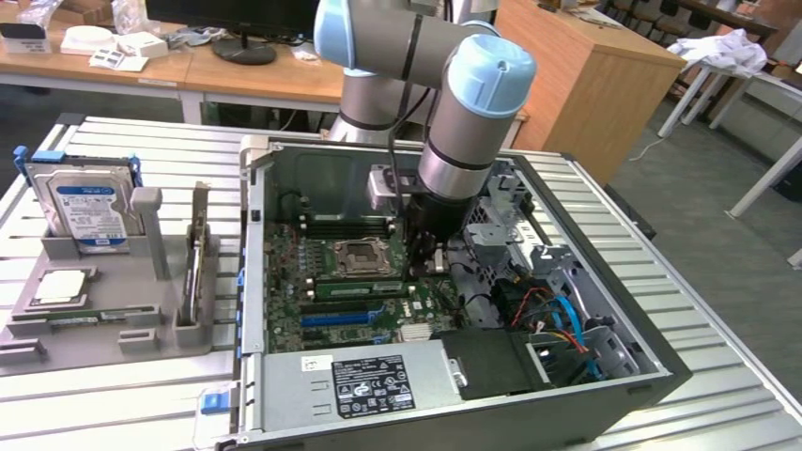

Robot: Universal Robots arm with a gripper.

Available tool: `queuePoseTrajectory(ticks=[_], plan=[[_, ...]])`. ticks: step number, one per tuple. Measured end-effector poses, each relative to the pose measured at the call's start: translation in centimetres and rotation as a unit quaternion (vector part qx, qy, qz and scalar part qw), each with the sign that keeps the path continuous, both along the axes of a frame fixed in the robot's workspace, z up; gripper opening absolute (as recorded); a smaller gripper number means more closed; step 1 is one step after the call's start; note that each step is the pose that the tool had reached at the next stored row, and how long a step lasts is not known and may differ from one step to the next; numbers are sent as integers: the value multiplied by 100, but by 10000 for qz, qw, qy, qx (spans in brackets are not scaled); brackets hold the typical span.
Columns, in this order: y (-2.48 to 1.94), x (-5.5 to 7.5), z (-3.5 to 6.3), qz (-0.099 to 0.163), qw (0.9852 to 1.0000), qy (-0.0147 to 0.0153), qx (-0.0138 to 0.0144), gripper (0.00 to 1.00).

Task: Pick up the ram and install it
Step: 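Press down the ram until it locks into place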

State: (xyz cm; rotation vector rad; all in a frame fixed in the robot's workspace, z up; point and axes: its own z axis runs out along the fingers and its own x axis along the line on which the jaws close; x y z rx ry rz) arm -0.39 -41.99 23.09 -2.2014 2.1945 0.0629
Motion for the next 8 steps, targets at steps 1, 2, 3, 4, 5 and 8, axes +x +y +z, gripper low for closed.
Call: queuePoseTrajectory(ticks=[1, 2, 3, 4, 5, 8], plan=[[0, 0, -3, 0, 10000, 0, 0, 11], [0, 0, -6, 0, 10000, 0, -1, 11], [-1, 0, -7, 0, 10000, 0, -2, 11], [-1, 0, -8, 0, 10000, 0, -3, 11], [-1, 0, -8, 0, 10000, 0, -3, 11], [1, 0, -10, 0, 10000, -1, -1, 11]])
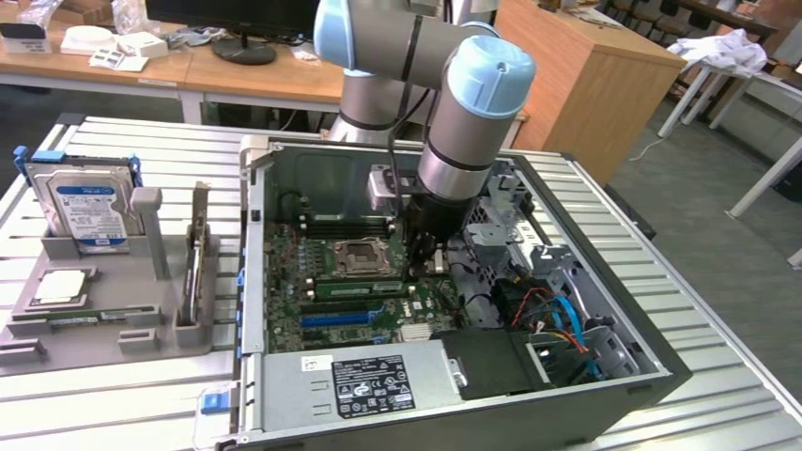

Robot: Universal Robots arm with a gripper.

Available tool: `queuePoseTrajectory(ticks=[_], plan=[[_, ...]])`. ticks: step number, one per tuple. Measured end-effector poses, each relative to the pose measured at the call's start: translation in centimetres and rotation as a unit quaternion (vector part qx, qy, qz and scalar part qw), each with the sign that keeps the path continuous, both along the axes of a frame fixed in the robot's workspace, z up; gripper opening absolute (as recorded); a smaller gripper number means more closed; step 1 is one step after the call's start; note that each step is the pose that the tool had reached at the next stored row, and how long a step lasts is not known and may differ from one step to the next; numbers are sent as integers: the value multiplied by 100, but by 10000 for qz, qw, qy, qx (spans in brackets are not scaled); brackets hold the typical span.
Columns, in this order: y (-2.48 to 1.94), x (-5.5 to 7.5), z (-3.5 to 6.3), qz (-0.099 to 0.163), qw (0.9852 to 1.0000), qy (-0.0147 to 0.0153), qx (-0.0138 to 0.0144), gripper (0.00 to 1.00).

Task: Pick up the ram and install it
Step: 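Press down the ram until it locks into place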

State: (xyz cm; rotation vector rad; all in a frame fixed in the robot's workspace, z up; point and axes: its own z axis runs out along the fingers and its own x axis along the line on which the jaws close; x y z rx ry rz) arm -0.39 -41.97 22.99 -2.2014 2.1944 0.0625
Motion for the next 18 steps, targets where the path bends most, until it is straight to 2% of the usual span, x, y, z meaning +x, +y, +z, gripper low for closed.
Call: queuePoseTrajectory(ticks=[3, 18], plan=[[15, 0, -1, -5, 10000, 0, -1, 11], [15, 0, -23, -5, 10000, 1, -1, 11]])
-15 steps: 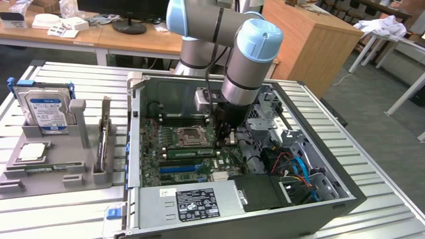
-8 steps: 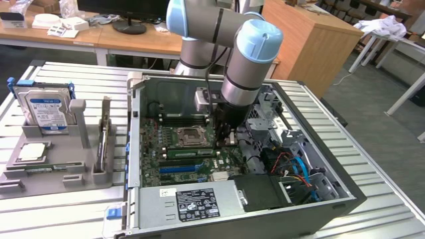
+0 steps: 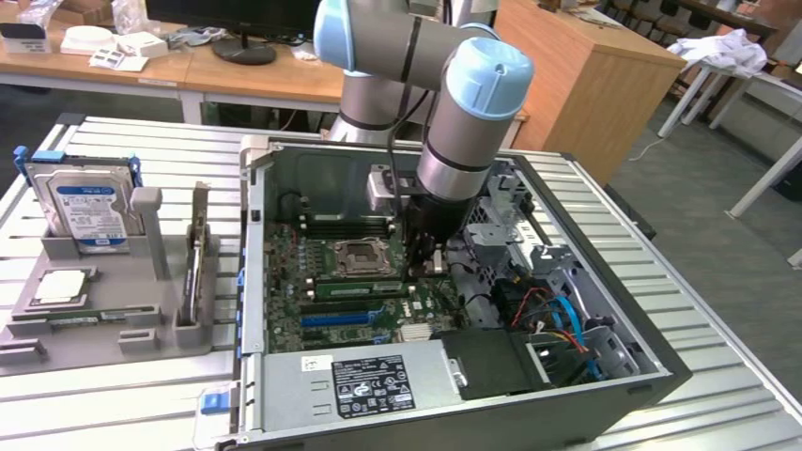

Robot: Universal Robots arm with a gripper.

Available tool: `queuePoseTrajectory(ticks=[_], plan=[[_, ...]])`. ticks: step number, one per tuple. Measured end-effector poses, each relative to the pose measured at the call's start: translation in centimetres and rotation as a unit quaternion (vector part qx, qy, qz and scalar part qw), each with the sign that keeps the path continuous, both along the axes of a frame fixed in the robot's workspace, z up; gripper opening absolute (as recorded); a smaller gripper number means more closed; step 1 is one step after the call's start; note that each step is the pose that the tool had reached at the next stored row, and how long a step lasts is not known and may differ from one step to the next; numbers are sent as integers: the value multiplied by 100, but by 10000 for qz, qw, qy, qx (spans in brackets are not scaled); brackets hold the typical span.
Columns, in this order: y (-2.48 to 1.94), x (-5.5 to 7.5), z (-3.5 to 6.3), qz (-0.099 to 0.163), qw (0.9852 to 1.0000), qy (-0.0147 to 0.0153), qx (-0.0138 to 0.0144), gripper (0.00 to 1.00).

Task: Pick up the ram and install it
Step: 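Press down the ram until it locks into place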

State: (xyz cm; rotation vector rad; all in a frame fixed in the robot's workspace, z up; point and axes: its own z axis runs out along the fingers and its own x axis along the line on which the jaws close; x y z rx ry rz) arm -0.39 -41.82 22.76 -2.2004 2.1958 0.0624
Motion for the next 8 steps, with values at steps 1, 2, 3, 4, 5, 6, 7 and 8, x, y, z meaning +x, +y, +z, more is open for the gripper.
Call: queuePoseTrajectory(ticks=[1, 2, 3, 4, 5, 6, 7, 8], plan=[[0, 0, 0, 0, 10000, 0, 0, 11], [0, 0, 0, 0, 10000, 0, -1, 11], [0, 0, 0, 0, 10000, 0, 0, 11], [0, 0, 0, 0, 10000, 0, 0, 11], [0, 0, -3, 0, 10000, 0, 0, 11], [1, 0, -9, 0, 10000, -1, 3, 11], [1, 0, -12, 0, 10000, 0, 2, 11], [0, 0, -13, 0, 10000, 0, 0, 11]])
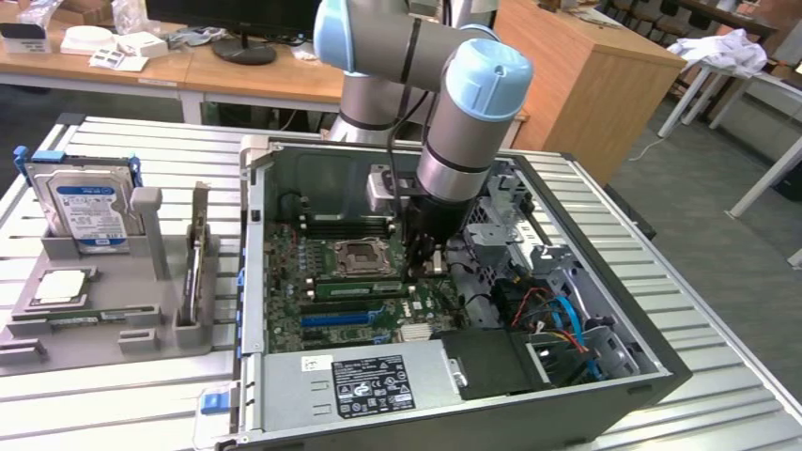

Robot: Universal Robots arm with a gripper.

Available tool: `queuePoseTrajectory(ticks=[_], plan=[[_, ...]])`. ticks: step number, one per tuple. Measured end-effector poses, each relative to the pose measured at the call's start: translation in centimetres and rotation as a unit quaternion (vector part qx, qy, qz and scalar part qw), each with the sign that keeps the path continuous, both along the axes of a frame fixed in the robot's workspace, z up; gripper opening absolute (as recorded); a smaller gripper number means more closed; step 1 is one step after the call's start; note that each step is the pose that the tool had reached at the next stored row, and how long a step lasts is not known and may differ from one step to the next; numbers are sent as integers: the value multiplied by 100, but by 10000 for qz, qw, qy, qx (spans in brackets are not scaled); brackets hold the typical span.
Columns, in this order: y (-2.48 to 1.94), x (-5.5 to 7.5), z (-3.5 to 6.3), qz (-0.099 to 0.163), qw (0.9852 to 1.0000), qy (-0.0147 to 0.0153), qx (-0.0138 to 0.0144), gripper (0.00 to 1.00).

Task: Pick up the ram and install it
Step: 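Press down the ram until it locks into place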

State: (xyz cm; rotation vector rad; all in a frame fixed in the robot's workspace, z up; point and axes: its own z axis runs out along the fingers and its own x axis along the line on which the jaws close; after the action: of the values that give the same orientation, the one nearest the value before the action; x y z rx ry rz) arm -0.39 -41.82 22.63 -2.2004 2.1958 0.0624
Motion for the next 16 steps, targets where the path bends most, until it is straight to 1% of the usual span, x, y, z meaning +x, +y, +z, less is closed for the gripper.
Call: queuePoseTrajectory(ticks=[16], plan=[[-1, 0, -13, 0, 10000, 0, 0, 11]])
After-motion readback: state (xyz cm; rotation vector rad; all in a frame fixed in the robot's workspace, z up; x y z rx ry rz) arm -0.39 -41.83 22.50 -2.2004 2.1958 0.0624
